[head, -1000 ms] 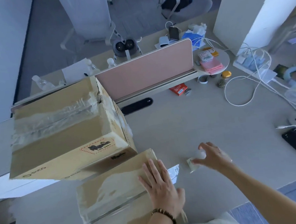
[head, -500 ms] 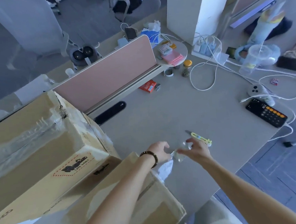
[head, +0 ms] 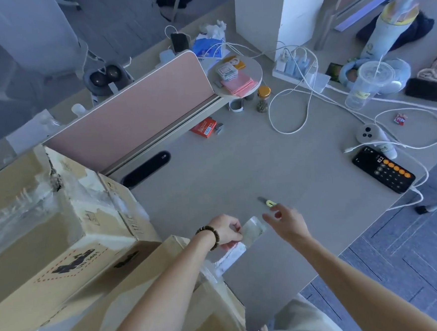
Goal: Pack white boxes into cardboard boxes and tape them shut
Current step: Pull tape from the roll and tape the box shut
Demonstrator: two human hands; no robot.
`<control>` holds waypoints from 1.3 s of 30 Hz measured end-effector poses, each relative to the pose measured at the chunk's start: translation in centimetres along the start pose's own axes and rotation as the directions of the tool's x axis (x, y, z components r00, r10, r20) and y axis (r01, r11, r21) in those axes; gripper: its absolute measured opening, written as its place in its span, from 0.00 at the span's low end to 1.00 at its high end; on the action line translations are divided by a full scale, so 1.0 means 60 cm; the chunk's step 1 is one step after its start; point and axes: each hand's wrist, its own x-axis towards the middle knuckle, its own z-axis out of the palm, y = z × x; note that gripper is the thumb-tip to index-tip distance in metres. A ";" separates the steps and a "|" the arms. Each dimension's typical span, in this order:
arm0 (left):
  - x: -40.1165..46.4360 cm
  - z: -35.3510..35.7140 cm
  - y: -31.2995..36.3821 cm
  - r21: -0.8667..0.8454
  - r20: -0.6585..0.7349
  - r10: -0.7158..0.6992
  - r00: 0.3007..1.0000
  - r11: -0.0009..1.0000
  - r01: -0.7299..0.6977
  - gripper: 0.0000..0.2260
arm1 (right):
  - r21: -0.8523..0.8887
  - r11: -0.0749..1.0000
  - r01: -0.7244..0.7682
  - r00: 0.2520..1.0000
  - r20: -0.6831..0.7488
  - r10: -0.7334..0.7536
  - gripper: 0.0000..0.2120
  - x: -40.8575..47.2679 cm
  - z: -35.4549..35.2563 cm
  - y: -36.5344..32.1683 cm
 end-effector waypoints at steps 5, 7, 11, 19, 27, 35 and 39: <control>0.009 0.004 0.001 0.000 -0.012 -0.031 0.999 1.000 0.031 0.07 | -0.324 0.941 0.101 0.992 -0.039 -0.120 0.15 0.039 -0.019 0.032; 0.013 0.006 0.002 0.005 -0.007 -0.047 0.999 0.999 0.047 0.08 | -0.402 0.909 0.108 0.989 -0.045 -0.138 0.14 0.053 -0.019 0.034; 0.017 0.008 0.003 0.022 -0.011 -0.072 0.997 0.997 0.072 0.07 | -0.425 0.898 0.110 0.988 -0.051 -0.145 0.10 0.073 -0.009 0.044; 0.026 0.008 -0.001 -0.002 0.033 -0.095 0.995 0.995 0.095 0.07 | -0.289 0.950 0.114 0.993 0.039 -0.108 0.10 0.090 -0.014 0.049; 0.037 -0.006 0.003 0.051 0.096 -0.067 0.993 0.997 0.062 0.08 | 0.167 0.986 0.024 0.988 0.145 -0.049 0.06 0.007 -0.052 0.014; 0.039 -0.012 0.000 0.131 0.120 0.034 0.992 0.990 -0.049 0.03 | 0.213 0.975 0.061 0.965 0.239 -0.112 0.11 -0.153 -0.054 -0.012; 0.040 -0.013 -0.007 0.140 0.113 0.076 0.991 0.986 -0.091 0.06 | 0.050 0.970 0.237 0.938 0.250 -0.242 0.12 -0.206 -0.019 -0.025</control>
